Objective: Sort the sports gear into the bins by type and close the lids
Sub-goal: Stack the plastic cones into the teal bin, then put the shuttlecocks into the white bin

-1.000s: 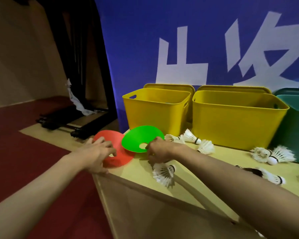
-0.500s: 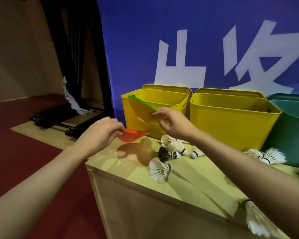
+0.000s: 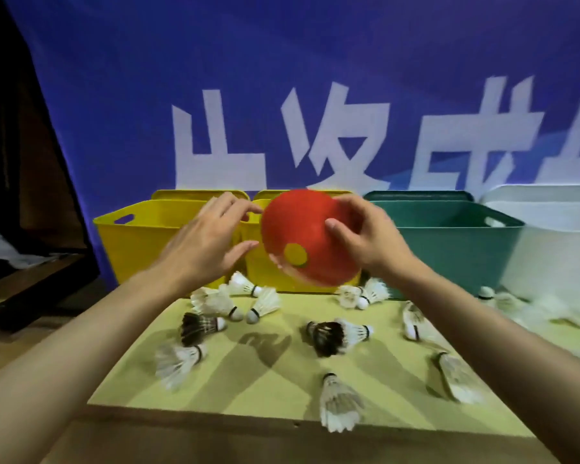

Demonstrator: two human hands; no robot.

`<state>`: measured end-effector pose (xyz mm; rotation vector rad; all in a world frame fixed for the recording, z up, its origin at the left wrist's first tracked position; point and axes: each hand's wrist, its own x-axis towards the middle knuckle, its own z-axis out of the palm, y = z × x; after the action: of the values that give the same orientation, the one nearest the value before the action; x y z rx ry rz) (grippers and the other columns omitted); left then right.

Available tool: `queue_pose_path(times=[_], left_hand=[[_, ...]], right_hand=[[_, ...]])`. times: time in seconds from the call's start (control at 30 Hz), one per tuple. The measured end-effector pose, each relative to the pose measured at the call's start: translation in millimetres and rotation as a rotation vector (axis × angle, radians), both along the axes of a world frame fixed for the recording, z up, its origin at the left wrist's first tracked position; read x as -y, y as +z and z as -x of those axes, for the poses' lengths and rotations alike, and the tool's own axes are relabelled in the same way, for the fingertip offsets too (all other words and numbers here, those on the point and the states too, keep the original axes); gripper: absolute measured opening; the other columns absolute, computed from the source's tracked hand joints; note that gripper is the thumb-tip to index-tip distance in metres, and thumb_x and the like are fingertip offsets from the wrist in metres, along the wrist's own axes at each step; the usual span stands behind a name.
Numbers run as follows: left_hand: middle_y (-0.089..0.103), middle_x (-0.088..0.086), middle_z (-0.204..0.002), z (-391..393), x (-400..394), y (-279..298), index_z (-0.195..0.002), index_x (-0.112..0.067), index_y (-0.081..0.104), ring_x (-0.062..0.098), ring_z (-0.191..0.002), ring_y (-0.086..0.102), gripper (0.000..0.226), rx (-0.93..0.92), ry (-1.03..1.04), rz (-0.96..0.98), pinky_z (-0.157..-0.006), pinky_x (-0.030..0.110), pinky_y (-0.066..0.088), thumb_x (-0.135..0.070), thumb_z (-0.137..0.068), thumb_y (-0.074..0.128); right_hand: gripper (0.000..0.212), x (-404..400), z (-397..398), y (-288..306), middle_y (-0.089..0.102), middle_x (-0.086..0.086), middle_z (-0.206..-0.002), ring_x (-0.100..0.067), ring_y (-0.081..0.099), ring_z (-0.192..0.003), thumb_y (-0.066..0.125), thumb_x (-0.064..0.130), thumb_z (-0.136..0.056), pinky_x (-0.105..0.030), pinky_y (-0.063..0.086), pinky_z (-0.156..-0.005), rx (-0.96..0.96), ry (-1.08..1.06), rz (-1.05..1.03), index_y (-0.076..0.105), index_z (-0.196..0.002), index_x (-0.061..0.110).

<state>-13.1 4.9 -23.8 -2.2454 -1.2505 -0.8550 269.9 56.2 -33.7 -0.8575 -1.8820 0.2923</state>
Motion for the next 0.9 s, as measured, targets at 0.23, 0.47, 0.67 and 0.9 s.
queue_pose_path(times=[0.23,0.47,0.67,0.9], left_hand=[[0.056,-0.016,-0.108,-66.1,-36.8,-15.6,-0.115,-0.038,0.06,0.008,-0.103,0.048,0.018,-0.318,-0.044,0.147,-0.086,0.029,0.051,-0.041,-0.098,0.059],[0.057,-0.02,-0.111,-84.8,-49.5,-22.3,-0.117,-0.04,0.062,0.004,-0.104,0.047,0.021,-0.415,0.006,0.263,-0.088,0.03,0.051,-0.04,-0.101,0.048],[0.055,-0.022,-0.104,-90.2,-62.6,-35.9,-0.109,-0.041,0.064,0.0,-0.098,0.046,0.018,-0.399,-0.005,0.341,-0.085,0.032,0.052,-0.041,-0.099,0.049],[0.053,-0.026,-0.107,-128.1,-55.1,-63.2,-0.112,-0.046,0.06,-0.002,-0.104,0.048,0.016,-0.411,-0.129,0.439,-0.089,0.029,0.05,-0.042,-0.101,0.049]], right_hand=[[0.033,-52.1,-139.3,14.1,0.064,-0.014,-0.12,-0.017,0.061,-0.084,0.05,0.0,-0.101,-0.026,0.053,-0.064,-0.804,-0.048,0.384,0.062,-0.12,0.025],[0.049,-132.7,-175.6,9.2,0.058,-0.012,-0.12,-0.024,0.061,-0.1,0.058,0.007,-0.096,-0.038,0.054,-0.074,-0.679,-0.21,0.758,0.042,-0.14,0.019],[0.024,-79.1,-213.5,25.2,0.057,-0.003,-0.104,-0.012,0.051,-0.076,0.061,0.021,-0.101,-0.024,0.037,-0.06,-0.308,-0.166,0.774,0.061,-0.123,0.011],[0.017,6.7,-244.8,-19.4,0.072,0.006,-0.108,-0.014,0.068,-0.098,0.059,0.029,-0.101,-0.03,0.052,-0.078,0.069,-0.337,0.597,0.071,-0.113,0.022]])
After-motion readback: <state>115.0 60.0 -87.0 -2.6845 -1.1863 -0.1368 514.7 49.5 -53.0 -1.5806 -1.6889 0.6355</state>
